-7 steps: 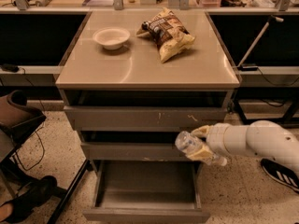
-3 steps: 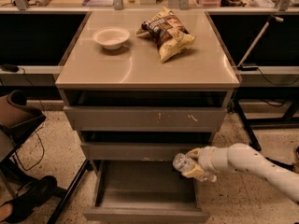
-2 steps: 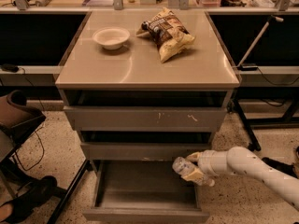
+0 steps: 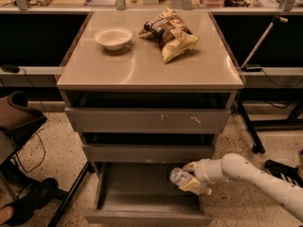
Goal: Place blue plastic bottle into bottom drawer
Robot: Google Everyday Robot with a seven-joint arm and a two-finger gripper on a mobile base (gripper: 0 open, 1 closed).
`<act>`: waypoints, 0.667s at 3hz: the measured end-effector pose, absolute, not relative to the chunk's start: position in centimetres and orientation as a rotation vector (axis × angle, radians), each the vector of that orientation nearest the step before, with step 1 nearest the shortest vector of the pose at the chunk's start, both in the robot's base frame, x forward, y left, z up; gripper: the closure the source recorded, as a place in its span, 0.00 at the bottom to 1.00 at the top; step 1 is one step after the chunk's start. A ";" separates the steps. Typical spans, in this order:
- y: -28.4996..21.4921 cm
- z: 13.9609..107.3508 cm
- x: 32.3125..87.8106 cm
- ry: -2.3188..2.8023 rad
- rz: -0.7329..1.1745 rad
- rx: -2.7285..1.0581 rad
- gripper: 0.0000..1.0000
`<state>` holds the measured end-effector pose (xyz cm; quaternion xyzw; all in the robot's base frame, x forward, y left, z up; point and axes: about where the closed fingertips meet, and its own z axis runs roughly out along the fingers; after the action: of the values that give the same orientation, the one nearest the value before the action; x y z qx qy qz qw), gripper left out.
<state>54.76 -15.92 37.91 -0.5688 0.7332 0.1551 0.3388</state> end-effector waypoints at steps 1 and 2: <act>-11.9 31.6 53.4 1.857 0.570 -1.587 1.00; -8.1 26.6 52.2 1.809 0.750 -1.669 1.00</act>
Offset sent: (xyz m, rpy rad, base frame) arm -0.0391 0.1179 -0.1693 0.1586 0.2831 0.3899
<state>52.16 -8.07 26.58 -0.6227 0.6749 0.2797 0.2802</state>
